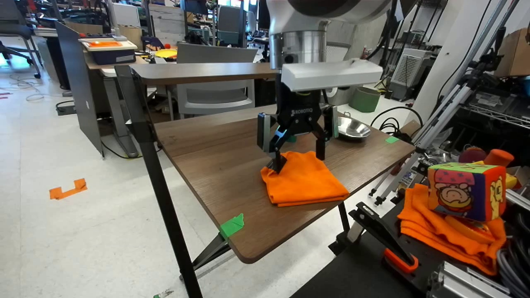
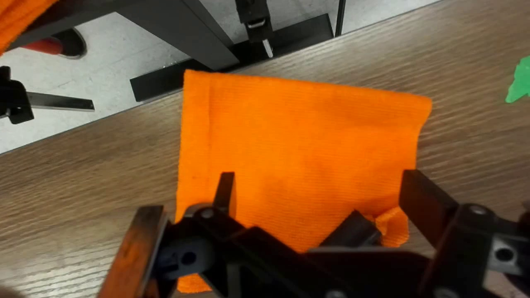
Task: Slide the orange cloth to the right
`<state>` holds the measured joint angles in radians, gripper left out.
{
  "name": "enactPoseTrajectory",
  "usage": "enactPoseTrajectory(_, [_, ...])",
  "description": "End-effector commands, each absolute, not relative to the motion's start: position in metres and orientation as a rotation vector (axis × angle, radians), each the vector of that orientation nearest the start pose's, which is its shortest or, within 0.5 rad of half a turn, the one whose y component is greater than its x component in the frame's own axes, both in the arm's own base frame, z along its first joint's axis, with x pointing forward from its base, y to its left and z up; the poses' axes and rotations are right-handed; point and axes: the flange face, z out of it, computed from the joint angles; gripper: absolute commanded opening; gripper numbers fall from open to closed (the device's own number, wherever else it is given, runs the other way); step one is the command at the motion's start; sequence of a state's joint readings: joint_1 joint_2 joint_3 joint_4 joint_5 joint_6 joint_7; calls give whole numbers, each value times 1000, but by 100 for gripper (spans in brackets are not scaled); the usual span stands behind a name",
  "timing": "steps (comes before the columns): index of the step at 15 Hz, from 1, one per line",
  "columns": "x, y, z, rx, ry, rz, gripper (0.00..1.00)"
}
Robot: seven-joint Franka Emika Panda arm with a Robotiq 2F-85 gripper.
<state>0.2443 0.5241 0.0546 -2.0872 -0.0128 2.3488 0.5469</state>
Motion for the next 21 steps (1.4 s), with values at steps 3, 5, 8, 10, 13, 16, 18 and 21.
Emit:
enactPoseTrajectory(3, [542, 163, 103, -3232, 468, 418, 100])
enactPoseTrajectory(5, [543, 150, 82, -3257, 517, 470, 100])
enactPoseTrajectory(8, [542, 119, 61, -3263, 624, 560, 100])
enactPoseTrajectory(10, [541, 99, 60, -3259, 690, 616, 100])
enactPoseTrajectory(13, [535, 60, 59, -3248, 813, 703, 100])
enactPoseTrajectory(16, [530, 27, 58, -3256, 907, 749, 100])
enactPoseTrajectory(18, [531, 9, 60, -3275, 971, 745, 100])
enactPoseTrajectory(21, [538, -8, 64, -3316, 1034, 700, 100])
